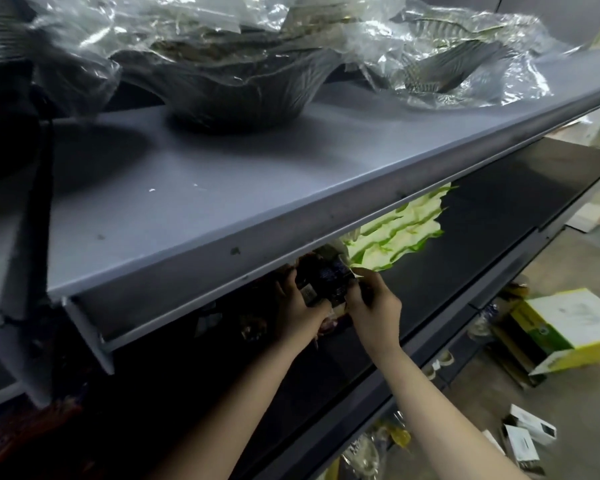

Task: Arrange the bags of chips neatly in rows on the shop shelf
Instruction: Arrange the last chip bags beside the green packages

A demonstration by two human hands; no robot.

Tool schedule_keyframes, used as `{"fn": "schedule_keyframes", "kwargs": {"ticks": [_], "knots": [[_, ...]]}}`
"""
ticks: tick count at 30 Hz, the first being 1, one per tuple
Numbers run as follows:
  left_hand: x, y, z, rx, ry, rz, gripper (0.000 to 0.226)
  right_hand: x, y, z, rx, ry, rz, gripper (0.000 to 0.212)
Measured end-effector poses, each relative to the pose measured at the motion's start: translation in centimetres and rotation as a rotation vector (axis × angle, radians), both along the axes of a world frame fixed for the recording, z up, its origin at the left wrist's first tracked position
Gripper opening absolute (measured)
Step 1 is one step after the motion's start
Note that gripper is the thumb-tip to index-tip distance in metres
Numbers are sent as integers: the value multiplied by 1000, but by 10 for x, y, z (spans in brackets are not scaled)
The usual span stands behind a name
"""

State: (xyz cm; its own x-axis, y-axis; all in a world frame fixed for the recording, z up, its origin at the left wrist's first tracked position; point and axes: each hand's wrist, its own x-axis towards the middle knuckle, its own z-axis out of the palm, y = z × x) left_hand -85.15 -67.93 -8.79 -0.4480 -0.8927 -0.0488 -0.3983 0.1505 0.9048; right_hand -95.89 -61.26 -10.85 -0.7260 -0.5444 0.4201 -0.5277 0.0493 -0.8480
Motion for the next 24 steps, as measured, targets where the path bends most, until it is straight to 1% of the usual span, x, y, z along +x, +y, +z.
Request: {"fn": "schedule_keyframes", "kwargs": {"ticks": [1, 2, 4, 6, 7, 9, 10, 11, 12, 13, 16, 18, 20, 22, 24], "knots": [[2, 2, 5, 20, 57, 2, 96, 1, 0, 6, -48, 10, 5, 19], [4, 3, 11, 38, 123, 1, 94, 3, 1, 13, -93, 15, 18, 21], [10, 5, 21, 98, 223, -9, 78, 8, 4, 26, -182, 43, 56, 24], [20, 5, 26, 143, 308, -50, 62, 19, 10, 37, -231, 82, 140, 26], [25, 6, 28, 162, 352, -82, 61, 26, 14, 41, -237, 104, 213, 28], [38, 12, 33, 263, 399, -109, 72, 46, 19, 42, -212, 136, 383, 35], [44, 14, 32, 315, 414, -95, 70, 57, 20, 40, -187, 126, 452, 38], [52, 16, 31, 338, 427, -67, 63, 67, 21, 37, -163, 86, 507, 43], [60, 18, 29, 346, 436, -34, 56, 77, 22, 34, -148, 26, 549, 48], [68, 21, 25, 341, 430, 0, 55, 87, 24, 30, -146, -40, 584, 51], [94, 31, 16, 299, 457, 59, 57, 113, 33, 25, -192, -201, 676, 49], [110, 37, 16, 290, 548, 82, 48, 128, 37, 26, -214, -205, 732, 50], [123, 39, 15, 242, 575, 86, 40, 142, 38, 29, -216, -174, 769, 53], [135, 40, 15, 202, 567, 110, 42, 154, 37, 31, -228, -196, 809, 56], [145, 40, 17, 240, 608, 177, 43, 163, 35, 31, -236, -223, 882, 56]]}}
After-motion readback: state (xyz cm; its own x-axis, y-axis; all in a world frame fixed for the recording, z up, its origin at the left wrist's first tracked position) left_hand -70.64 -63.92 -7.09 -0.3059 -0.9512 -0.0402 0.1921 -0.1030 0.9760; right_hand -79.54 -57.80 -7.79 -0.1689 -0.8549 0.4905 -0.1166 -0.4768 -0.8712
